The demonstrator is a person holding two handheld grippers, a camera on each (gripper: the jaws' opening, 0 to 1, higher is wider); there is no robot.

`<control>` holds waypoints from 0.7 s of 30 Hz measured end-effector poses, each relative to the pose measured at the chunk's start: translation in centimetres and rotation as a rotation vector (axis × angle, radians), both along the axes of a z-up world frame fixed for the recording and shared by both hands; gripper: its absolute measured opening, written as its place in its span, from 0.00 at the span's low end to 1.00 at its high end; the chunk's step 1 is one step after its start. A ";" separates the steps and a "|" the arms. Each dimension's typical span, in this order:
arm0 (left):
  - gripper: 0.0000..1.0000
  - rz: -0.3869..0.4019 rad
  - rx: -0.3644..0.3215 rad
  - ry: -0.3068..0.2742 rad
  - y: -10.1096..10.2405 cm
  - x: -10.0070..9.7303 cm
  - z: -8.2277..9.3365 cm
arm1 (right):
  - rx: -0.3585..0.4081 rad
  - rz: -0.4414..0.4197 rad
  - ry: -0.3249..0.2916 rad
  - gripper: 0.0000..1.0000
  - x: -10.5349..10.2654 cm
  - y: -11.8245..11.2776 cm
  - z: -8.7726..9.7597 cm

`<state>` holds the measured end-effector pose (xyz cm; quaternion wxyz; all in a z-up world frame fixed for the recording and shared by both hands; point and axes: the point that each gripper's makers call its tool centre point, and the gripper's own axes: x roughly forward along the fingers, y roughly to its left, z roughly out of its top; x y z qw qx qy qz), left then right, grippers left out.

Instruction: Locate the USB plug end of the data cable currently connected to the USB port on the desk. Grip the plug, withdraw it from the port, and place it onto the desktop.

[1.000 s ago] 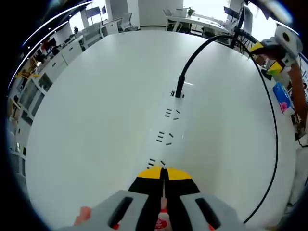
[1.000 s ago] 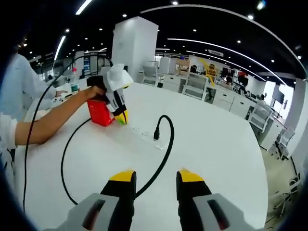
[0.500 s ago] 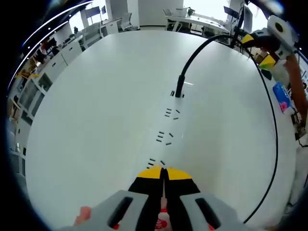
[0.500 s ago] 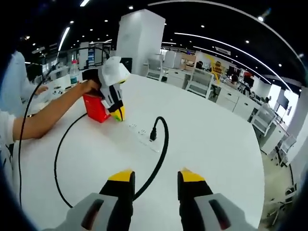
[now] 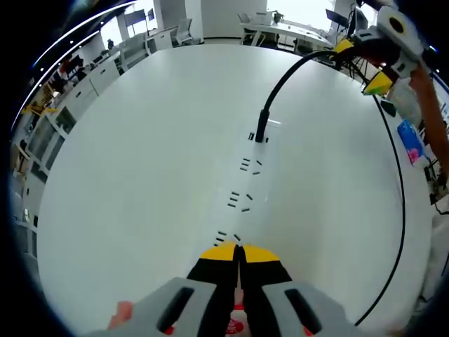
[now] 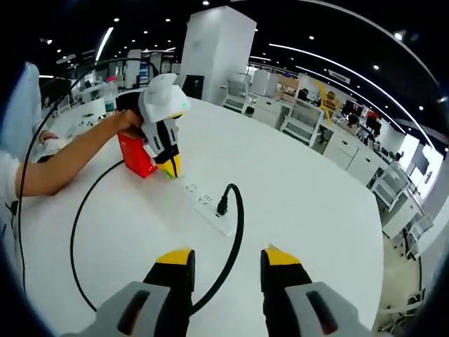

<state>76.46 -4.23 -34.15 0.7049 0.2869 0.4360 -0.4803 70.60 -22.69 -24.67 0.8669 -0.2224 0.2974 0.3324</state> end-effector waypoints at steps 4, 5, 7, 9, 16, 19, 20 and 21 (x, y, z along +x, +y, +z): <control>0.02 0.000 0.002 0.000 0.1 0.1 0.0 | 0.022 0.021 0.024 0.41 0.7 0.8 0.2; 0.02 0.000 0.001 0.000 0.1 0.1 0.0 | 0.016 0.027 0.030 0.42 0.7 0.9 0.1; 0.02 0.000 0.001 0.000 0.1 0.1 0.0 | -0.012 0.040 0.038 0.42 0.9 1.0 0.0; 0.02 0.000 0.001 0.000 0.1 0.1 0.0 | -0.042 0.057 0.040 0.44 1.4 1.2 0.1; 0.02 0.000 0.002 0.001 0.1 0.2 -0.1 | -0.069 0.083 0.073 0.46 2.9 2.0 -0.2; 0.02 0.000 0.005 0.001 0.1 0.2 -0.1 | -0.082 0.087 0.079 0.46 3.4 2.1 -0.4; 0.02 0.000 0.005 0.001 0.1 0.1 -0.1 | -0.084 0.091 0.081 0.46 3.5 2.2 -0.4; 0.02 0.001 0.004 0.001 0.1 0.1 -0.1 | -0.086 0.096 0.080 0.46 3.7 2.3 -0.4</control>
